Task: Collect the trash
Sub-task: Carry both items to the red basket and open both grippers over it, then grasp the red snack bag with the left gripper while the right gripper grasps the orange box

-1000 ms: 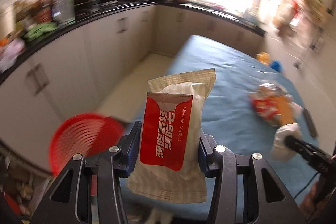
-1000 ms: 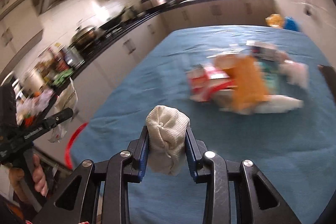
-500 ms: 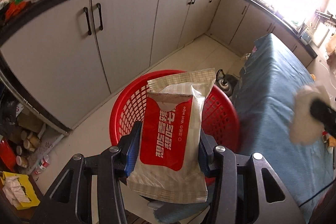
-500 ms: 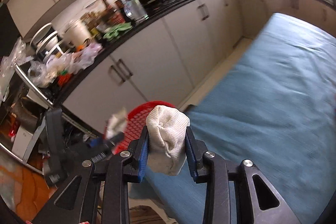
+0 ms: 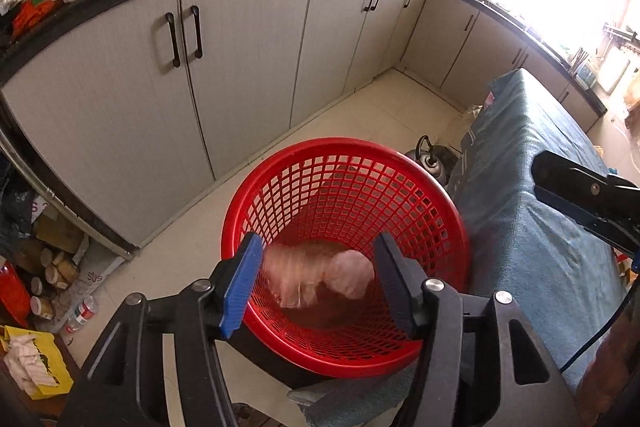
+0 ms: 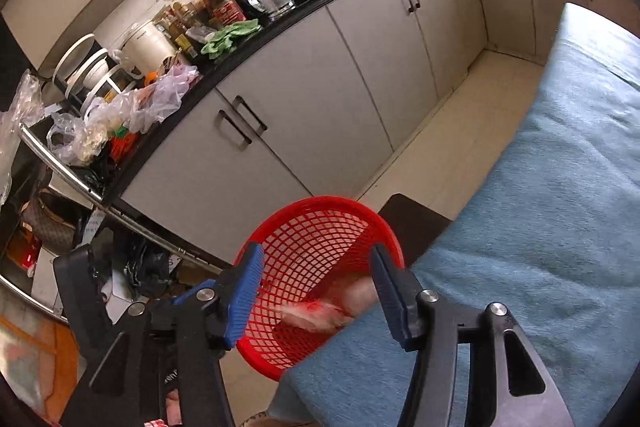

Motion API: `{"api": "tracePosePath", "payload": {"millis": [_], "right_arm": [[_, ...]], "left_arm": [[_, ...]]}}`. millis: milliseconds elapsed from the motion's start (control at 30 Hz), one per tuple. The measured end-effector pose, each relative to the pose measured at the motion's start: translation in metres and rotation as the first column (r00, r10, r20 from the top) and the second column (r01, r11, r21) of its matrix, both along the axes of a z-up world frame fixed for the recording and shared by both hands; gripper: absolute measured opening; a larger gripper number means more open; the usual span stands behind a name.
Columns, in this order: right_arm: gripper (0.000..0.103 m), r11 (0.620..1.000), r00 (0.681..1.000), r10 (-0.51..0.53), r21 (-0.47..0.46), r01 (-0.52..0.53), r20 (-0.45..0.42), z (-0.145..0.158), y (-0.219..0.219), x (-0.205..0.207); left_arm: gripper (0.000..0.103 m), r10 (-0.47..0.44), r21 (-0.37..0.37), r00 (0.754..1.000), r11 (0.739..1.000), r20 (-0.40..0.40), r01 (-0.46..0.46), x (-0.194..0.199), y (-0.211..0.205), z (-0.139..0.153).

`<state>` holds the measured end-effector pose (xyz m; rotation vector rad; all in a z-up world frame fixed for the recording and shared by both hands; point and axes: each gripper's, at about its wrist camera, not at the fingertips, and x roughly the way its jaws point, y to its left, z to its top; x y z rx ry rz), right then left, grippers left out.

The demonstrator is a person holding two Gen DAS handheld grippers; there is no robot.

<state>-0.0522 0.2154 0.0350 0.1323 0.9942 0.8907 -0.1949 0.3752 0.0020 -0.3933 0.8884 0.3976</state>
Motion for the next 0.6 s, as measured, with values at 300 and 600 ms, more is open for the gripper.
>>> {"api": "tracePosePath", "payload": {"millis": [300, 600], "right_arm": [[0.064, 0.993, 0.993, -0.118, -0.001, 0.118, 0.009, 0.004, -0.073, -0.004], [0.071, 0.948, 0.948, -0.318, 0.025, 0.318, 0.013, 0.008, -0.197, -0.019]], "left_arm": [[0.072, -0.024, 0.043, 0.998, 0.999, 0.054, 0.022, 0.001, -0.033, 0.029], [0.074, -0.207, 0.049, 0.974, 0.978, 0.089, 0.204, 0.032, -0.116, 0.052]]}}
